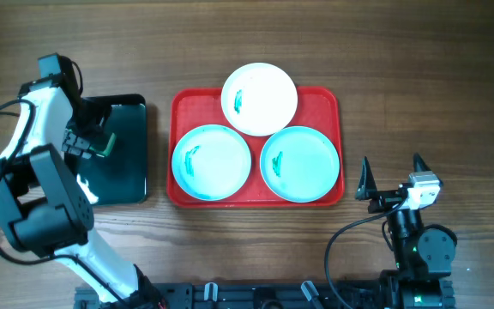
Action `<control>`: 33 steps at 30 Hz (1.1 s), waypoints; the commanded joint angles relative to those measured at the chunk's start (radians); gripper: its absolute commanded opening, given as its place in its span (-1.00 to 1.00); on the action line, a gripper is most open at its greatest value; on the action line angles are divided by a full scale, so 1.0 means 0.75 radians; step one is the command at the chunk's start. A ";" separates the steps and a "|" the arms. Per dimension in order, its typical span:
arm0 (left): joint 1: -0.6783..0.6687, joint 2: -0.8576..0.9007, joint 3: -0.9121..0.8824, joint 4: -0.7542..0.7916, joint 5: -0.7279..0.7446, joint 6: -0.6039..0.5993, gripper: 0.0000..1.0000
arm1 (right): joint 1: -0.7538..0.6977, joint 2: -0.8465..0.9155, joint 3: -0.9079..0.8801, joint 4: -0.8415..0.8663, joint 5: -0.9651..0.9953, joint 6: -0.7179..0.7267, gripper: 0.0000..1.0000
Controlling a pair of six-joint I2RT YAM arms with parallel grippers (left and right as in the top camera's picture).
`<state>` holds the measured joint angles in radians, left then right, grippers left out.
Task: Clean dirty plates on tray and stack at the side
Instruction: 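Grasp the green-and-yellow sponge with the left gripper, then dip and swish the held sponge in the water with the left gripper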
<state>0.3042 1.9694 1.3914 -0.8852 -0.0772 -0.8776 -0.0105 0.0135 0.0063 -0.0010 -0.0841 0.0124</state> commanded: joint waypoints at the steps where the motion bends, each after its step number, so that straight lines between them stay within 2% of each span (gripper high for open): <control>1: 0.000 0.047 -0.023 0.003 0.007 0.014 0.63 | -0.006 -0.008 -0.002 0.003 0.017 -0.016 0.99; 5: -0.002 0.048 -0.078 0.022 0.007 0.013 0.59 | -0.006 -0.008 -0.002 0.003 0.017 -0.016 0.99; 6: -0.002 0.048 -0.090 0.036 0.007 0.013 0.52 | -0.006 -0.008 -0.001 0.003 0.018 -0.016 0.98; 7: -0.002 0.048 -0.102 0.048 0.007 0.013 0.35 | -0.005 -0.008 -0.001 0.003 0.017 -0.016 1.00; 12: -0.002 0.048 -0.140 0.064 0.007 0.013 0.02 | -0.006 -0.008 -0.001 0.003 0.017 -0.016 0.99; 14: -0.002 0.048 -0.145 0.062 0.007 0.013 -0.34 | -0.006 -0.008 -0.001 0.003 0.017 -0.016 0.99; 15: -0.002 0.048 -0.145 0.063 0.007 0.013 -0.73 | -0.006 -0.008 -0.001 0.003 0.017 -0.016 0.99; 16: -0.002 0.048 -0.145 0.064 0.007 0.013 -0.92 | -0.006 -0.008 -0.001 0.003 0.018 -0.016 0.99; 19: -0.002 0.048 -0.145 0.076 0.006 0.013 -0.92 | -0.006 -0.008 -0.001 0.003 0.017 -0.016 0.99; 20: -0.002 0.048 -0.145 0.087 0.005 0.013 -0.81 | -0.006 -0.008 -0.001 0.003 0.017 -0.016 1.00; 22: -0.001 0.048 -0.145 0.134 -0.042 0.013 0.34 | -0.006 -0.008 -0.001 0.003 0.017 -0.017 0.99; 23: -0.001 0.048 -0.145 0.153 -0.074 0.013 0.76 | -0.006 -0.008 -0.001 0.003 0.017 -0.016 0.99; 24: -0.001 0.048 -0.145 0.178 -0.119 0.013 0.98 | -0.006 -0.008 -0.001 0.003 0.018 -0.016 1.00; 26: -0.001 0.048 -0.145 0.211 -0.212 0.013 0.99 | -0.005 -0.008 -0.001 0.003 0.017 -0.016 0.99; 29: -0.001 0.048 -0.145 0.267 -0.239 0.015 0.94 | -0.006 -0.008 -0.001 0.003 0.017 -0.016 0.99; 30: -0.001 0.048 -0.145 0.290 -0.237 0.054 0.71 | -0.006 -0.008 -0.001 0.003 0.017 -0.016 0.99; 31: -0.001 0.053 -0.146 0.305 -0.238 0.097 0.60 | -0.006 -0.008 -0.001 0.003 0.017 -0.016 0.99; 33: -0.001 0.071 -0.146 0.303 -0.225 0.115 0.19 | -0.006 -0.008 -0.001 0.003 0.017 -0.016 0.99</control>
<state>0.3031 1.9926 1.2926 -0.6598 -0.2203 -0.8459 -0.0105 0.0135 0.0063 -0.0010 -0.0841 0.0124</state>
